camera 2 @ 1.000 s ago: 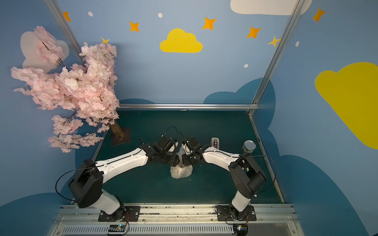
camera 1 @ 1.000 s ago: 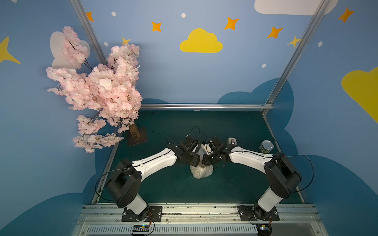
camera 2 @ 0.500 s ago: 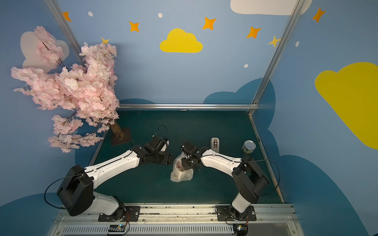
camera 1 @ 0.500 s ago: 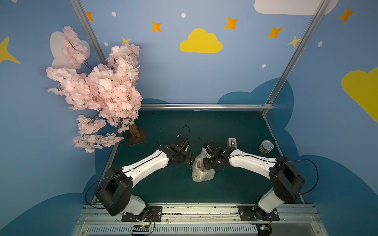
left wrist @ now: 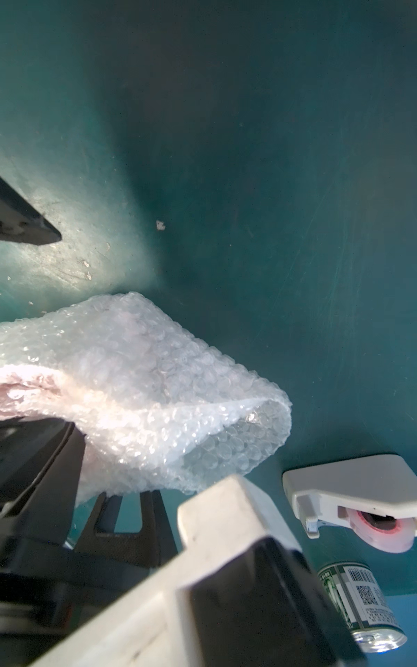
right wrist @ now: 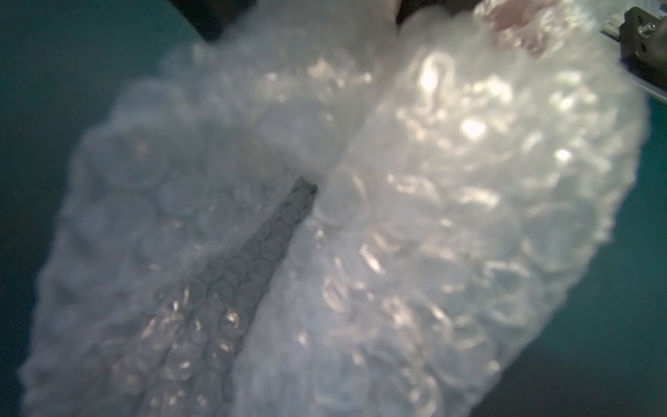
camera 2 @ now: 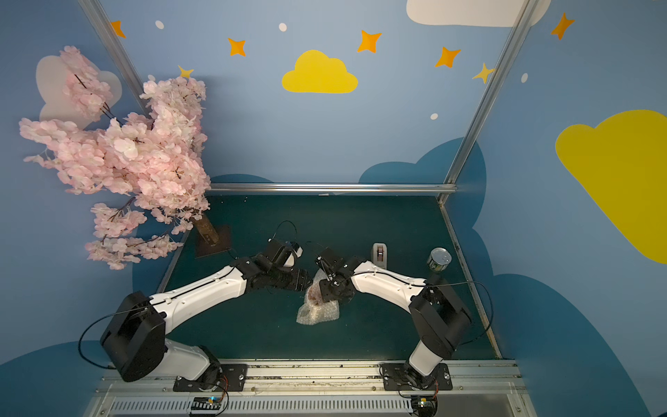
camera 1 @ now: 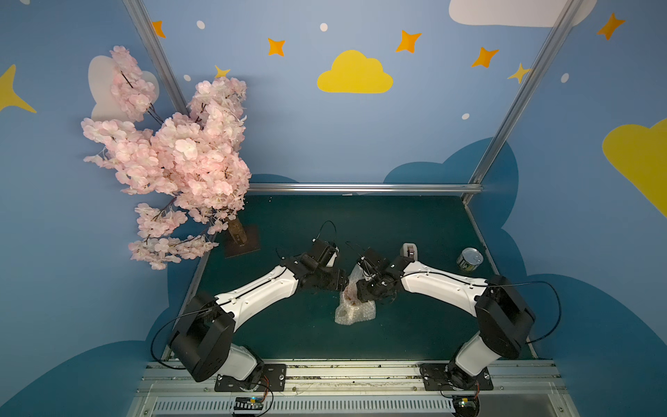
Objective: Wrap mugs in bubble wrap
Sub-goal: Wrap the mug in bubble wrap.
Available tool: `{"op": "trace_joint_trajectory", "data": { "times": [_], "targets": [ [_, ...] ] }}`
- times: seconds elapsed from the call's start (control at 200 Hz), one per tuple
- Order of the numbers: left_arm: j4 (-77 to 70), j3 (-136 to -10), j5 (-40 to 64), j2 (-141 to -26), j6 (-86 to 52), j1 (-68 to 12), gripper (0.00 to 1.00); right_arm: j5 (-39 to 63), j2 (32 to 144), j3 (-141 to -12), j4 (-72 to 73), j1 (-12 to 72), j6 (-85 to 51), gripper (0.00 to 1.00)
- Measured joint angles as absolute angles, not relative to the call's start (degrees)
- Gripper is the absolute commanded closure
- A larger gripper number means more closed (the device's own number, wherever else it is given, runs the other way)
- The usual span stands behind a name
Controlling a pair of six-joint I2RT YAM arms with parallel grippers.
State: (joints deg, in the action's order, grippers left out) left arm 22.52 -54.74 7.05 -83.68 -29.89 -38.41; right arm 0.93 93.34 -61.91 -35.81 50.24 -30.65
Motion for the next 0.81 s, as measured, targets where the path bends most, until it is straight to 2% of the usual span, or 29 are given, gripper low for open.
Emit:
{"op": "trace_joint_trajectory", "data": {
  "times": [0.17,0.415,0.596,0.806],
  "targets": [
    [21.7,-54.7,8.4,-83.7,-29.5,-38.4,0.27,2.0,91.6,-61.9,-36.8,50.0,-29.3,0.46],
    [20.3,-54.7,10.7,-84.1,-28.6,-38.4,0.3,5.7,90.1,-61.9,-38.0,49.3,-26.9,0.37],
    [20.9,-54.7,10.9,-85.8,-28.1,-38.4,0.32,8.6,84.1,-62.0,-39.1,48.1,-24.2,0.31],
    [21.1,-54.9,11.1,-86.3,-26.9,-38.4,0.37,9.6,85.3,-65.0,-38.9,45.9,-19.9,0.3]
  ]
}}
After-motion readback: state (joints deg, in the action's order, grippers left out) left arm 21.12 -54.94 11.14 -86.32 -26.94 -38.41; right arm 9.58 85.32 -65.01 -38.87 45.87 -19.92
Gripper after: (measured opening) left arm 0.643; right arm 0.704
